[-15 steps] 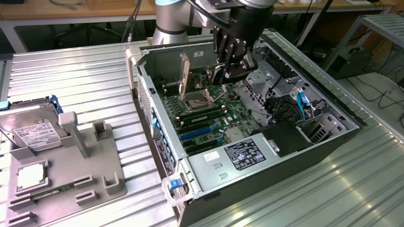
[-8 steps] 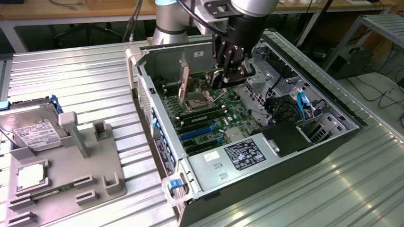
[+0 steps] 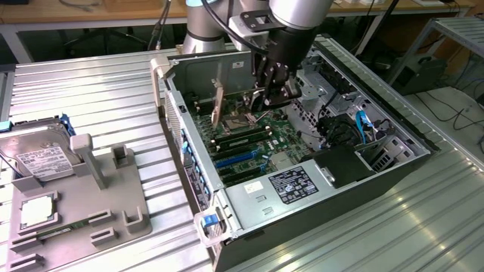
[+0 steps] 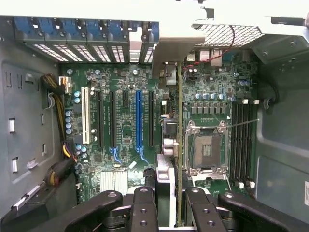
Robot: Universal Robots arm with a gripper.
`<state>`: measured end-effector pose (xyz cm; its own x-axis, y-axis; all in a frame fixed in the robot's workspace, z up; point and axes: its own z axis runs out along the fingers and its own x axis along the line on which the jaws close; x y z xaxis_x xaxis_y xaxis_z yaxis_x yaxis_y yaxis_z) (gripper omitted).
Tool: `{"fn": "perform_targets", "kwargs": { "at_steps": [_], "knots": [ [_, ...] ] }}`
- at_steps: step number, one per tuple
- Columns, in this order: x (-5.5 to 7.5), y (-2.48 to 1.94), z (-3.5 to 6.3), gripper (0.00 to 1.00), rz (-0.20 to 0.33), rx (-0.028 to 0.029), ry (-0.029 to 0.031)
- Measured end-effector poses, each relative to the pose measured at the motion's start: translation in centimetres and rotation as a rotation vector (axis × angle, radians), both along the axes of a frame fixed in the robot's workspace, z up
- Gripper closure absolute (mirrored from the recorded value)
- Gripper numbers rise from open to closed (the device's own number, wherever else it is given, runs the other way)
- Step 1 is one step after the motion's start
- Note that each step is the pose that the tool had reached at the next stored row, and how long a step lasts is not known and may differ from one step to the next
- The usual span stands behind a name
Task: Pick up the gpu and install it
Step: 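Insert the gpu into the slot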
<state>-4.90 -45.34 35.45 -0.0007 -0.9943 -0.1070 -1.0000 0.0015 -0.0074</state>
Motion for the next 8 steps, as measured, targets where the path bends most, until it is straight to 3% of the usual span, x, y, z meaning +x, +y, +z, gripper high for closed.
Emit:
{"fn": "perform_targets", "kwargs": {
  "at_steps": [6, 8],
  "knots": [
    [0.0, -0.94, -0.69, 0.72, 0.000, 0.0003, -0.0001],
    [-0.1, -1.52, -0.95, 0.72, 0.000, 0.0001, -0.0001]
  ]
}}
